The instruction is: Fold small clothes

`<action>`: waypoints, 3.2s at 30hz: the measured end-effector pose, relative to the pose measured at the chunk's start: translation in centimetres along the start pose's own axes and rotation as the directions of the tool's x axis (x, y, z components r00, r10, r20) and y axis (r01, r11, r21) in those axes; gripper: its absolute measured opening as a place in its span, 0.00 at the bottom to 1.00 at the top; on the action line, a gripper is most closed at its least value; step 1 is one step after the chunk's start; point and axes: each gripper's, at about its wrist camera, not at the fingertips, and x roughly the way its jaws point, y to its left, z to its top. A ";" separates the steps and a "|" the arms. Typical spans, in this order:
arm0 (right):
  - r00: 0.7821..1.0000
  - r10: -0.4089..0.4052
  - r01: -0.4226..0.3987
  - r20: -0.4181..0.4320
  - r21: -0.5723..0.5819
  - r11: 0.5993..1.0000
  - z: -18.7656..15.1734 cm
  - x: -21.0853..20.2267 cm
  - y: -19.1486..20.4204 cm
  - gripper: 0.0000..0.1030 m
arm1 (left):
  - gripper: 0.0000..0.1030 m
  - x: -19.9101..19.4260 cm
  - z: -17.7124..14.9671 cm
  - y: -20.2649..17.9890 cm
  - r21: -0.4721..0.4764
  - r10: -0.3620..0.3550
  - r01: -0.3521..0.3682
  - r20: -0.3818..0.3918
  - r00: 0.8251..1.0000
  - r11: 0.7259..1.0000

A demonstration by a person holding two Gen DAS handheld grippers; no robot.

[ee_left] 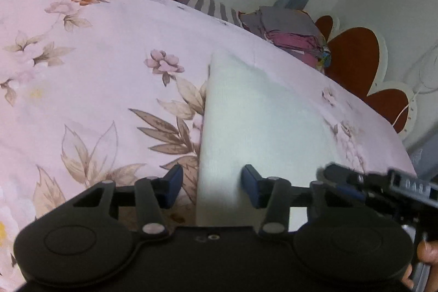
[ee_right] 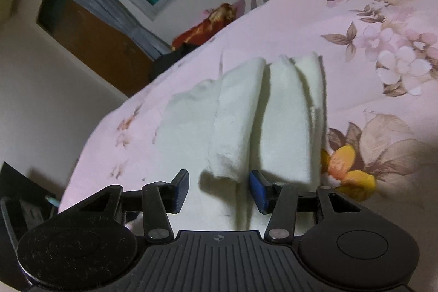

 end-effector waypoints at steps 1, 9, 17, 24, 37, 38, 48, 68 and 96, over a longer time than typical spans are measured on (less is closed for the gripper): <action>1.000 -0.011 0.011 0.003 -0.014 1.000 0.3 0.4 0.1 0.48 | 0.45 -0.1 -0.1 0.1 0.007 -0.003 0.003 0.006 1.000 1.000; 0.996 -0.084 0.084 0.004 -0.067 0.994 0.1 2.4 0.7 0.20 | 0.45 -0.3 2.1 0.5 0.005 -0.009 0.008 0.053 0.999 1.000; 0.996 -0.080 0.085 0.047 -0.125 0.989 0.7 0.3 2.4 0.14 | 0.45 -0.2 2.2 -2.4 0.057 -0.039 0.038 0.015 0.999 0.998; 0.989 -0.147 0.148 0.023 -0.060 0.987 0.3 -0.9 -1.9 0.14 | 0.45 1.4 0.4 -5.4 0.116 -0.039 0.045 -0.051 0.998 0.992; 0.996 -0.092 0.091 -0.007 -0.068 0.994 1.4 -2.0 -2.8 0.33 | 0.50 0.0 4.1 -4.7 0.144 -0.034 0.026 0.058 0.998 0.989; 0.996 -0.090 0.090 0.000 -0.069 0.994 1.7 -2.7 -2.9 0.46 | 0.50 -0.4 4.6 -4.6 0.146 -0.059 0.047 0.078 0.995 0.988; 0.981 -0.182 0.193 0.065 -0.308 0.932 5.9 0.9 1.2 0.27 | 0.47 6.7 7.5 -5.0 0.191 -0.236 0.248 -0.087 0.968 0.950; 0.945 -0.324 0.298 0.031 -0.480 0.825 0.6 1.8 1.8 0.25 | 0.43 1.9 0.8 -3.9 0.063 -0.263 0.263 -0.014 0.965 0.963; 0.942 -0.325 0.238 -0.089 -0.504 0.830 -9.0 -4.8 3.7 0.25 | 0.55 -5.0 -6.4 -4.9 0.187 0.039 -0.018 -0.111 0.993 0.982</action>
